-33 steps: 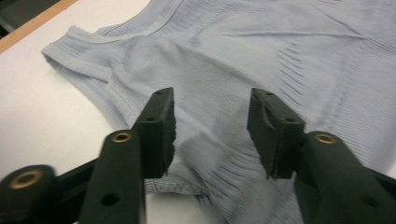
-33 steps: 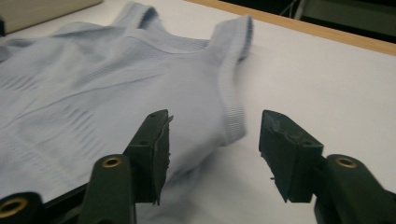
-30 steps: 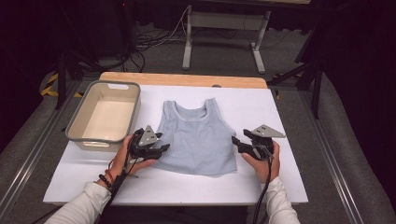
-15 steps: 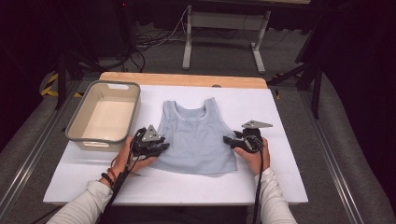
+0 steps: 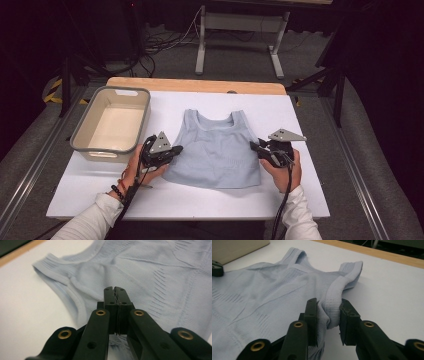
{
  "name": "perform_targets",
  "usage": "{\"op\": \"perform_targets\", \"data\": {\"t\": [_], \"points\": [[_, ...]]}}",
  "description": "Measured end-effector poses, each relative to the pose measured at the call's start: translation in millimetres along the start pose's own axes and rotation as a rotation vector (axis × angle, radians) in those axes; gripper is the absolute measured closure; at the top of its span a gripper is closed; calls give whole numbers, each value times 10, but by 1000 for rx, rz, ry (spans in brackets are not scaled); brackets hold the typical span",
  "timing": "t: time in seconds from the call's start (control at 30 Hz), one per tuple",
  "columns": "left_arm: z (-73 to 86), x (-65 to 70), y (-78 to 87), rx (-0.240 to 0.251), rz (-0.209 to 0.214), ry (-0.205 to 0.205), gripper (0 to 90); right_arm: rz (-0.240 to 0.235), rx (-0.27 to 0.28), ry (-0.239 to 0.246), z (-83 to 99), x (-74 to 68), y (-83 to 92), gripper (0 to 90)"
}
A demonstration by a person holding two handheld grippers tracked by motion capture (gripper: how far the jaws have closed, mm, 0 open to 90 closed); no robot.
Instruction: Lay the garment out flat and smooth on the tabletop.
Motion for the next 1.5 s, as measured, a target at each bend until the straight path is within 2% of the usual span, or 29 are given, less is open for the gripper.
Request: {"op": "perform_targets", "data": {"t": [0.07, 0.1, 0.17, 0.23, 0.27, 0.3, 0.33, 0.37, 0.4, 0.43, 0.47, 0.53, 0.63, 0.67, 0.73, 0.77, 0.87, 0.97, 1.07, 1.1, 1.2, 1.23, 1.33, 1.43, 1.5], "points": [[-17, 2, 9, 11, -7, 4, 894, 24, -6, 0, 10, 3, 46, 641], [-4, -27, -12, 8, -15, 28, 885, 35, -10, -1, 35, 15, 44, 594], [19, -52, -49, -7, -7, 35, 884, 53, -13, -10, 73, 44, 28, 524], [27, -62, -93, -21, -23, 31, 801, 44, -19, -16, 127, 73, -13, 455], [31, -67, -125, -33, -37, 35, 745, 49, -32, -8, 151, 84, -33, 451], [40, -76, -157, -44, -41, 35, 717, 58, -52, 16, 182, 95, -56, 446], [54, -85, -190, -55, -45, 38, 670, 43, -53, 33, 207, 100, -70, 437], [69, -92, -220, -66, -40, 40, 615, 20, -41, 30, 229, 108, -75, 430], [100, -103, -275, -99, -23, 50, 570, 12, -33, 17, 246, 121, -77, 423], [130, -113, -323, -119, -25, 60, 495, 3, -31, -6, 279, 143, -90, 419], [151, -116, -356, -132, -17, 65, 468, -3, -44, -9, 315, 161, -114, 415], [167, -123, -392, -140, 2, 70, 479, 5, -68, -14, 362, 183, -155, 408], [162, -137, -412, -154, 23, 86, 568, -1, -81, -30, 398, 195, -202, 390], [164, -146, -414, -156, 32, 91, 607, -3, -87, -35, 404, 192, -217, 373], [169, -150, -410, -156, 44, 84, 760, -3, -111, -47, 419, 188, -248, 347], [169, -148, -408, -157, 49, 78, 789, -2, -121, -57, 428, 190, -261, 346], [156, -115, -389, -148, 20, 47, 820, -25, -124, -72, 451, 190, -278, 387], [108, -118, -311, -102, -19, 35, 826, -36, -110, -78, 447, 183, -259, 512], [16, -133, -165, -48, -66, 24, 826, -26, -69, -64, 395, 165, -189, 597], [-5, -136, -134, -38, -72, 23, 826, -20, -55, -52, 368, 146, -159, 636], [-42, -139, -71, -32, -81, 11, 826, -12, -40, -38, 340, 125, -137, 655], [-52, -143, -21, -48, -104, -2, 826, -1, -26, -17, 291, 79, -123, 652], [-19, -144, -40, -101, -115, -8, 825, 25, -32, 2, 274, 55, -150, 612], [47, -114, -114, -158, -144, -29, 821, 66, -63, 13, 287, 59, -216, 511], [78, -95, -167, -188, -159, -43, 821, 73, -70, 18, 306, 78, -240, 466]]}}
Point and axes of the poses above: each handheld gripper's, and its own axes: y roughly backward along the jaws, z roughly out of its underside, x roughly to its right, the point moved 3 cm from there along -y, roughly forward along the jaws, and after that the axes turned 10 degrees about -z, right-handed, at the moved point
